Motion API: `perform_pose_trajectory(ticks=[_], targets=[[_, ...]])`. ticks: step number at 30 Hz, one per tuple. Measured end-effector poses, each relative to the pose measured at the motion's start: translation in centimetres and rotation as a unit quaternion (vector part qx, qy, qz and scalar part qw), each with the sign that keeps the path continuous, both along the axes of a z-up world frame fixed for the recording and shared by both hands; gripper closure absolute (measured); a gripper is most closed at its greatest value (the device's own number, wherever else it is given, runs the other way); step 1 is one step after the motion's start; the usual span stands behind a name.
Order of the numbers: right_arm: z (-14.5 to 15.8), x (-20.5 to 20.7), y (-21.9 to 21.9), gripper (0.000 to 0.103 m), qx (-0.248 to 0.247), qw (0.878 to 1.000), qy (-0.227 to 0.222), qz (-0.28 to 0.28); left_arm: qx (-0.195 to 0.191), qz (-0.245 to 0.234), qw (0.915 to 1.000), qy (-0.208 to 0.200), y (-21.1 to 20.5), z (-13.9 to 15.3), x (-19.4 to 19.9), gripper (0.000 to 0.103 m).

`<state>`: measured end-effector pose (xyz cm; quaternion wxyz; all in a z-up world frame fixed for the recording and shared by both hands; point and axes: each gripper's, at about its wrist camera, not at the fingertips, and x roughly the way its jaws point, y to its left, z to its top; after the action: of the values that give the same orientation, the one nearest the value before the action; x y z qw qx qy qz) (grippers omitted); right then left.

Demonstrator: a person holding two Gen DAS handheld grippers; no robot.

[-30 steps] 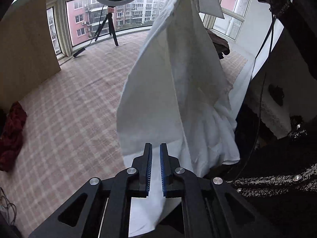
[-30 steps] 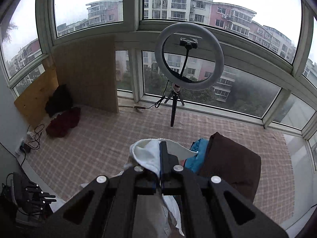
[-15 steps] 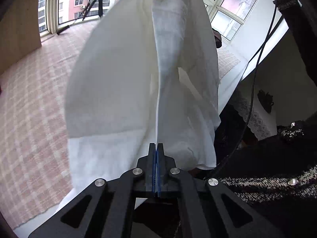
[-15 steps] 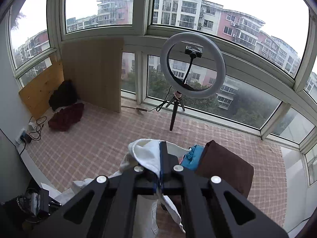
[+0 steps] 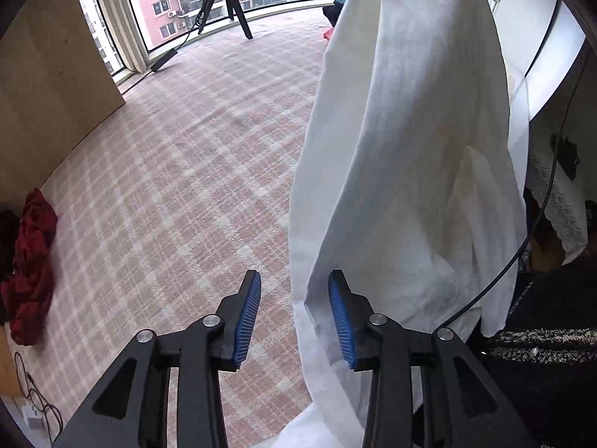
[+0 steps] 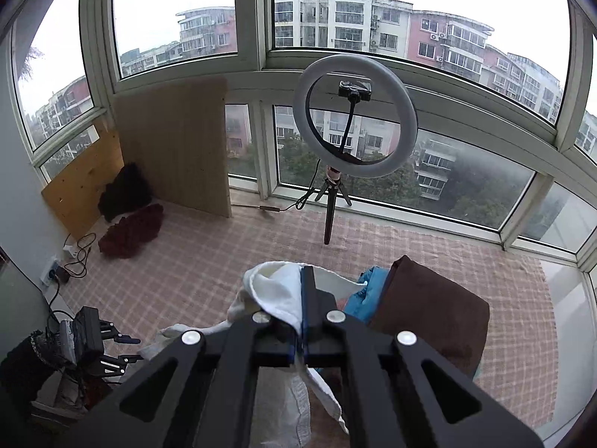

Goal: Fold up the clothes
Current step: 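Lower the shirt onto the mat and open both grippers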

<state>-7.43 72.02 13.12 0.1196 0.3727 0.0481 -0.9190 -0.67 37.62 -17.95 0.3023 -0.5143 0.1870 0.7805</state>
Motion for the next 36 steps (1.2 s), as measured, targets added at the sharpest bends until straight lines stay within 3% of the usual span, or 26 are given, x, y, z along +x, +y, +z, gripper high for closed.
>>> perform_pose_trajectory(ticks=[4,9,11,12,16,19,22,24,27,29,32,33,34,35,36], targets=[[0.5,0.2,0.7,0.101,-0.01,1.0,0.002,-0.004,0.011,-0.019,0.9995,-0.024,0.3,-1.6,-0.5,0.05],[1.1,0.8,1.1,0.101,-0.015,1.0,0.004,-0.002,0.08,-0.026,0.9924,-0.09,-0.2,-3.4,-1.6,0.051],[1.3,1.1,1.2,0.101,-0.01,1.0,0.003,-0.005,0.106,-0.023,0.9854,-0.131,-0.4,-3.9,-1.5,0.074],[1.3,1.1,1.2,0.101,-0.007,1.0,0.003,-0.006,0.121,-0.022,0.9819,-0.145,-0.5,-3.9,-1.1,0.101],[1.2,1.4,1.6,0.101,0.017,1.0,0.007,-0.021,0.129,-0.007,0.985,-0.115,-1.6,-0.4,2.2,0.102],[1.7,1.9,2.9,0.101,0.002,0.999,0.012,-0.03,0.098,0.03,0.9927,-0.063,-3.9,4.2,4.4,0.102],[3.7,3.2,3.7,0.101,-0.026,0.999,0.037,-0.019,0.063,0.082,0.9936,0.045,-7.7,12.3,6.8,0.102],[5.9,4.8,4.0,0.102,-0.063,0.996,0.07,-0.001,0.04,0.122,0.9821,0.138,-10.4,18.8,8.5,0.102],[9.5,7.3,4.1,0.101,-0.123,0.984,0.128,0.027,0.019,0.172,0.9497,0.261,-13.6,27.0,11.6,0.102],[10.2,7.2,2.5,0.101,-0.107,0.986,0.127,0.031,-0.02,0.19,0.9427,0.274,-13.8,29.1,11.9,0.102],[12.0,7.0,0.2,0.102,-0.071,0.99,0.112,0.047,-0.041,0.193,0.9321,0.304,-13.4,32.4,13.7,0.102],[13.9,7.7,0.2,0.102,-0.091,0.986,0.123,0.058,-0.048,0.194,0.9282,0.314,-13.3,33.5,14.3,0.102],[16.1,8.9,0.4,0.102,-0.107,0.98,0.153,0.062,-0.039,0.198,0.9197,0.337,-13.2,34.5,15.2,0.102],[18.4,10.5,0.7,0.102,-0.121,0.972,0.19,0.062,-0.027,0.2,0.9173,0.344,-13.0,34.8,15.8,0.102],[20.2,11.8,1.0,0.102,-0.138,0.963,0.22,0.065,-0.031,0.195,0.9229,0.331,-12.7,33.5,15.4,0.102]])
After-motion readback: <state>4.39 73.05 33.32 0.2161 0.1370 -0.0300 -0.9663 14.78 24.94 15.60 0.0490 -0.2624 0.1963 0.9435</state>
